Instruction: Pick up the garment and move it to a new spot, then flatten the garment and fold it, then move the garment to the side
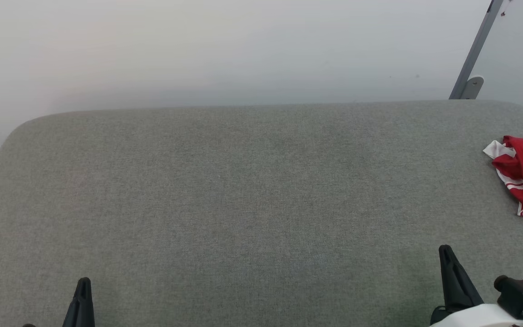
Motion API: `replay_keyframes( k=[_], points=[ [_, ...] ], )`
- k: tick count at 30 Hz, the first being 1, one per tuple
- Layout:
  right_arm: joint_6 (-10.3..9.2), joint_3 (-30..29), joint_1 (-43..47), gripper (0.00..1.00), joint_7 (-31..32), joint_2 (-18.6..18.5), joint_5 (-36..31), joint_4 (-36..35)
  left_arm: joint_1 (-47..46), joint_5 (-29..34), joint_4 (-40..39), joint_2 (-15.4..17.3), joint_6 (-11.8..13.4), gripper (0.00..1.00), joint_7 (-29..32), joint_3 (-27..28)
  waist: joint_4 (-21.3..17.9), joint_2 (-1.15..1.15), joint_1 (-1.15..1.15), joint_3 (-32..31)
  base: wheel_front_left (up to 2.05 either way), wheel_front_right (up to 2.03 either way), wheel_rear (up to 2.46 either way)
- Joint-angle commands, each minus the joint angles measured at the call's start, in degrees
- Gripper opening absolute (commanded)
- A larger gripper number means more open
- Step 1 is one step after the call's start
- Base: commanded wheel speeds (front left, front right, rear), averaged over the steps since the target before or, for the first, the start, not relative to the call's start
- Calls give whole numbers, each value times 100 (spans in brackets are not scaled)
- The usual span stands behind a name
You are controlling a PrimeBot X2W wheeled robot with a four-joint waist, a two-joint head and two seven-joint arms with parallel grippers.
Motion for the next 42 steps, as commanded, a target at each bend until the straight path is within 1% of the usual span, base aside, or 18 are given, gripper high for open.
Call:
replay_keyframes(
  k=[1,6,20,29,42],
  points=[
    [0,-27,-143,0,70,4,284,-75,-137,-287,-46,44,0,0,61,20,0,0,0,3,0,0,0],
    [0,-68,-222,0,238,25,876,-75,-301,-838,53,11,-2,0,220,21,-2,0,0,11,0,0,0],
    [0,-152,-384,0,581,66,2099,-69,-632,-1975,239,-68,-6,0,552,29,-5,0,0,31,0,0,0],
    [0,-197,-477,0,779,90,2791,-65,-817,-2612,336,-116,-8,0,742,38,-8,0,0,43,0,0,0],
    [0,-256,-585,0,1012,119,3613,-57,-1036,-3372,456,-173,-12,0,973,52,-11,0,0,60,0,0,0]
  ],
)
